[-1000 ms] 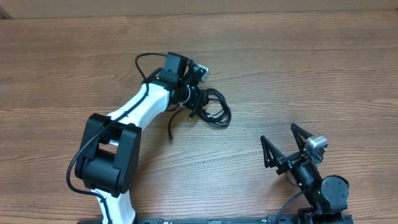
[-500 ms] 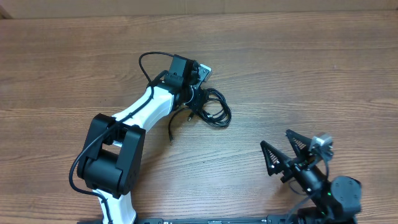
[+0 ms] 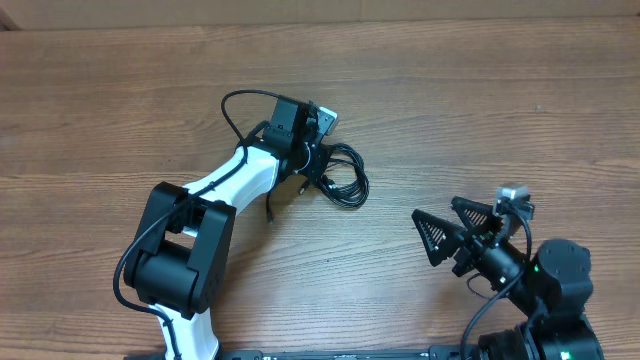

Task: Untangle cables
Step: 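Swing the right gripper toward the cable held by the left gripper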

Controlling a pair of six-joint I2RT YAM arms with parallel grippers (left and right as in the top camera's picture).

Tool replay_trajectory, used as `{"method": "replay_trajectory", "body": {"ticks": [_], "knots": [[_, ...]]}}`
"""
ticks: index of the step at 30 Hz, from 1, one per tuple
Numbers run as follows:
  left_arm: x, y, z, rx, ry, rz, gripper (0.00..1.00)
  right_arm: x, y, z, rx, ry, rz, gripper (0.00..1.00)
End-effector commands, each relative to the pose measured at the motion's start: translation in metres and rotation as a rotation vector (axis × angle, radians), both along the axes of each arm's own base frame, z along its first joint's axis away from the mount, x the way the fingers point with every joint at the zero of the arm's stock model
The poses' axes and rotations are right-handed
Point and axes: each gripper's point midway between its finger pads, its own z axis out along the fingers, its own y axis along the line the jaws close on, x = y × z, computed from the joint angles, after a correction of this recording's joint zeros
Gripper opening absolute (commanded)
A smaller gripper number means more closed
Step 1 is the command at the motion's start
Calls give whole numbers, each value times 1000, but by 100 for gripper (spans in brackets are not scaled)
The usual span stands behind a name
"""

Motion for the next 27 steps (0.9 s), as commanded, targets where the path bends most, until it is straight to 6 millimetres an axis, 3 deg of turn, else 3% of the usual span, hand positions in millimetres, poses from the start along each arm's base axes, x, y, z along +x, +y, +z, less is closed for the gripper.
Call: {"method": "replay_trajectory", "body": {"ticks": [1,5,11,19,23,27], "knots": [[-1,-2,-2,-44,56,70,4,-2,8,6,31,15,49,100],[-7,-17,16,-156,118,6,4,2,10,-3,119,133,23,100],[-19,-32,46,-359,167,-162,4,10,11,-31,125,278,3,53],[-25,-24,67,-510,166,-277,4,23,12,-87,165,585,-68,15],[-36,-28,82,-600,153,-376,4,26,14,-121,172,746,-94,11],[-44,-33,92,-664,158,-426,4,26,25,-142,199,852,-35,25]]}}
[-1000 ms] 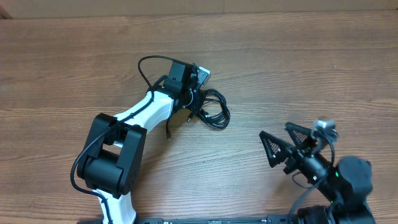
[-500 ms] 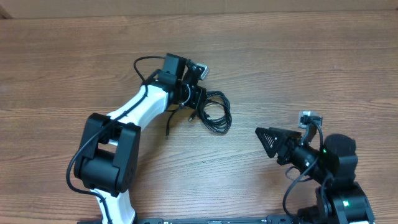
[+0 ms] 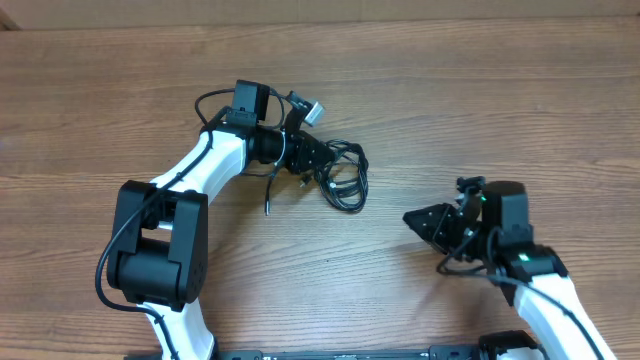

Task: Untangle cables
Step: 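Swing the right gripper toward the cable held by the left gripper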

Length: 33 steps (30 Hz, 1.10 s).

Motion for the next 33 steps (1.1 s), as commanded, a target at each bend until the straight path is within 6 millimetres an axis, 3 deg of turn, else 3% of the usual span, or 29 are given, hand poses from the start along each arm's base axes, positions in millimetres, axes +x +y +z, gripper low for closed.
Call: {"method": "replay_trajectory", "body": {"ticks": [1,3,9,17,19,22,24,25,33], "knots": [[-8,-13,25,-134,-43,-102,4,1,13,-7,71,68,44,28],[-9,-14,25,-133,-42,-106,4,1,19,-19,102,121,68,34],[-10,-15,25,-133,-40,-107,4,-4,19,-47,94,230,63,36],[-11,-15,25,-132,-32,-105,4,-2,17,-57,82,251,55,37],[-11,-15,24,-131,-31,-105,4,-3,17,-57,82,252,55,52],[-11,-15,24,-128,-27,-104,4,-3,17,-57,82,252,55,55],[-12,-14,22,-122,-20,-101,4,-3,17,-57,82,252,55,72],[-12,-13,21,-111,-16,-96,4,-3,17,-57,82,252,55,75],[-8,-9,11,-55,-17,-69,4,0,17,-56,99,274,16,83]]}}
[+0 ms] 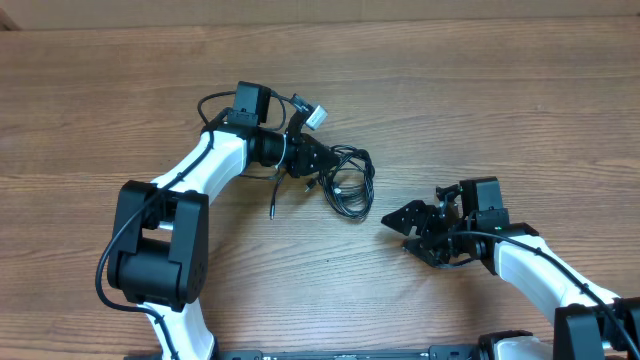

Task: Untangle cables
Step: 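Swing the right gripper toward the cable held by the left gripper, then grasp a loop of the cable with the right gripper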

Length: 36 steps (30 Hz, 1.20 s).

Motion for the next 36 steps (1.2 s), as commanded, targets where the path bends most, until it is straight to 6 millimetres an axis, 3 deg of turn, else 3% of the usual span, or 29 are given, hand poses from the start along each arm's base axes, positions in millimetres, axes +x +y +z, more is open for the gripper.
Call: {"method": "replay_trajectory", "body": {"ticks": [1,12,31,36], "knots": [[4,-4,4,-1,-32,-12,4,8,2,5,18,9,-32,83],[4,-4,4,1,-33,-12,4,11,7,8,51,66,-101,84],[8,-1,0,31,-44,3,4,20,73,27,31,-152,11,91],[7,-2,1,26,-43,1,4,23,83,31,25,-208,26,100]]}}
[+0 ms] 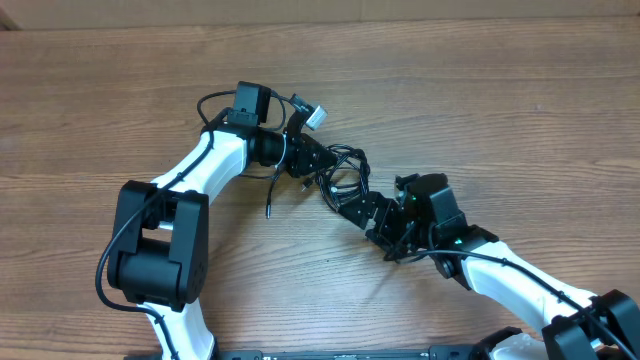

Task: Untangle cables
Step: 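Grasp a loop of the cable with the right gripper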

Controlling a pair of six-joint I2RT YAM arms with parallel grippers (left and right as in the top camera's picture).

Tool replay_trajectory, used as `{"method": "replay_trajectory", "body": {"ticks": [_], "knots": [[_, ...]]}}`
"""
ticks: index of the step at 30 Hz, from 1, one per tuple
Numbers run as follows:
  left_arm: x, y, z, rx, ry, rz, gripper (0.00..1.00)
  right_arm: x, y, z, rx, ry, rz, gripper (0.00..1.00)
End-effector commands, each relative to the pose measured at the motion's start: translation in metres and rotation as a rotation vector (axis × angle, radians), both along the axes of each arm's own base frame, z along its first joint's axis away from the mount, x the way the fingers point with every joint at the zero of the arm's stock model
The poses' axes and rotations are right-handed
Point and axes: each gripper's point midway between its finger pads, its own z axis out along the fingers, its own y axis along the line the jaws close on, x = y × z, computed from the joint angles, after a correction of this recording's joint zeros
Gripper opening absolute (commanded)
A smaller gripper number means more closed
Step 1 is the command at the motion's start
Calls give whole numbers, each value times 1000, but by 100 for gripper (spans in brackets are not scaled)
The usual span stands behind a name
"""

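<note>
A tangle of thin black cables (343, 178) lies on the wooden table near its middle, with one loose end (270, 203) trailing down to the left. My left gripper (310, 157) is at the bundle's left edge and appears shut on the cables. My right gripper (352, 209) reaches in from the lower right, its black fingers at the bundle's lower loops; whether they are open or closed cannot be made out.
The wooden table (500, 110) stretches around the bundle. The left arm's white links (215, 170) run from the lower left, the right arm's (500, 280) from the lower right.
My right gripper has moved up and to the left, from a spot apart from the cables to the bundle's lower edge. The left gripper and cables stay about where they were.
At first my left gripper was on the cable bundle and the right arm was folded at the lower right. The left arm then turned, and the bundle shifted slightly. Across the moments the right gripper stood ever closer, and it now touches the bundle.
</note>
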Motion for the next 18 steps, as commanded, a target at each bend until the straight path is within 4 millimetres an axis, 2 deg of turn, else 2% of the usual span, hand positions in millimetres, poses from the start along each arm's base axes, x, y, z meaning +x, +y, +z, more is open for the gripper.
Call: {"method": "replay_trajectory", "body": {"ticks": [1,18], "knots": [[3,-5,7,-17,-31,-21,4,8,3,3,-24,-37,-25,100],[3,-6,8,-23,-30,-24,4,9,3,-2,-70,-60,-38,100]]}}
